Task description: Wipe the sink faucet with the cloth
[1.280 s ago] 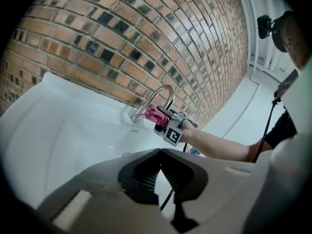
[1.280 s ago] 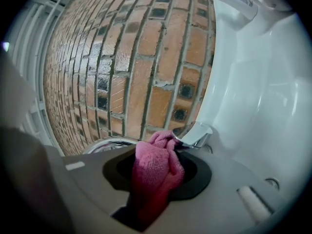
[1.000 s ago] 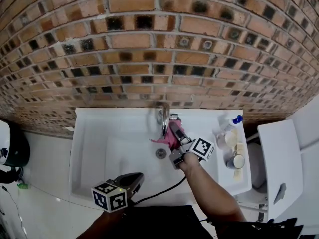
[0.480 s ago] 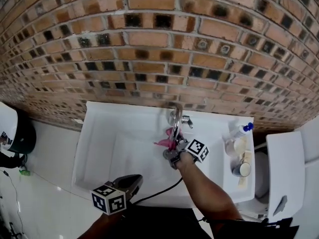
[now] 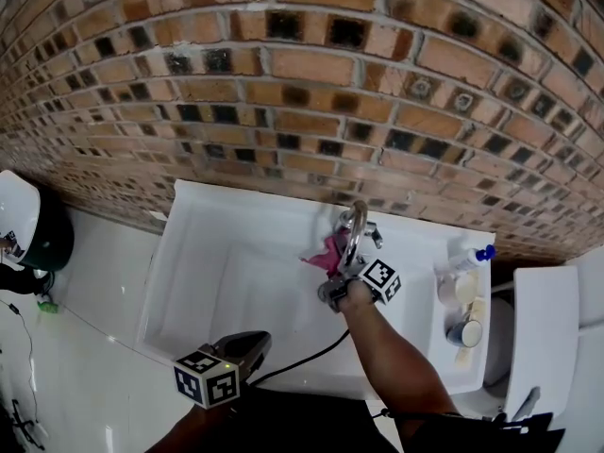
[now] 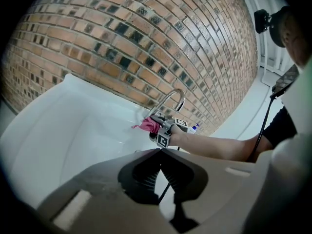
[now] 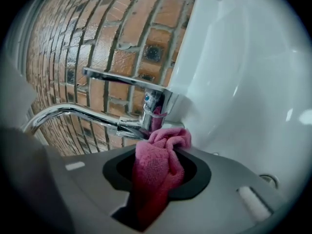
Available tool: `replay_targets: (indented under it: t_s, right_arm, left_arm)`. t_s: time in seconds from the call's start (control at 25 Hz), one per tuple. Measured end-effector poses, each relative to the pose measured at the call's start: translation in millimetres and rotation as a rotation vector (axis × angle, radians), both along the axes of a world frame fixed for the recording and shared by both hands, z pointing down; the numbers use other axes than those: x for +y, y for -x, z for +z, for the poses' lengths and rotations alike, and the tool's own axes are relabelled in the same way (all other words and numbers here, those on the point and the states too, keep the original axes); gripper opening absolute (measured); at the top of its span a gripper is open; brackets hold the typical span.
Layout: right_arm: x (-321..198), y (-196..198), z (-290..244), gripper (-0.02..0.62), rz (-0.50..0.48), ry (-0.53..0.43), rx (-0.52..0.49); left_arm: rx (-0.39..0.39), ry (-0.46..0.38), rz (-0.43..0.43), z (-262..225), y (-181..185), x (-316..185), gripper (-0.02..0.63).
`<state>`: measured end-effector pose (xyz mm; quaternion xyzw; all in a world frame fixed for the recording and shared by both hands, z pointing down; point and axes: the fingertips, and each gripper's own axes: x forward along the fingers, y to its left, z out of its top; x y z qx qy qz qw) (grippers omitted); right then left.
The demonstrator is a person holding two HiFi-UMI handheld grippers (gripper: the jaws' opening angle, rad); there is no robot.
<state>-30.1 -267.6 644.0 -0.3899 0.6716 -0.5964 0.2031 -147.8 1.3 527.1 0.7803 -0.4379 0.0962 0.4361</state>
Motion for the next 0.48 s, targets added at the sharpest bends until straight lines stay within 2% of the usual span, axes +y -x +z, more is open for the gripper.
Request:
replay_targets:
  t_s: [0.2,0.48]
  right_arm:
    - [-3,2,-5,0.126,0.012,0.013,-0.032]
    - [3,6,-53,0.126,-0.022,-0.061,-0.086]
  left_arm:
    - [0.003,0.006,0.012,2,-1,-8,0.003]
    - [0.009,-0.001,0.053,3,-15,-15,0.003]
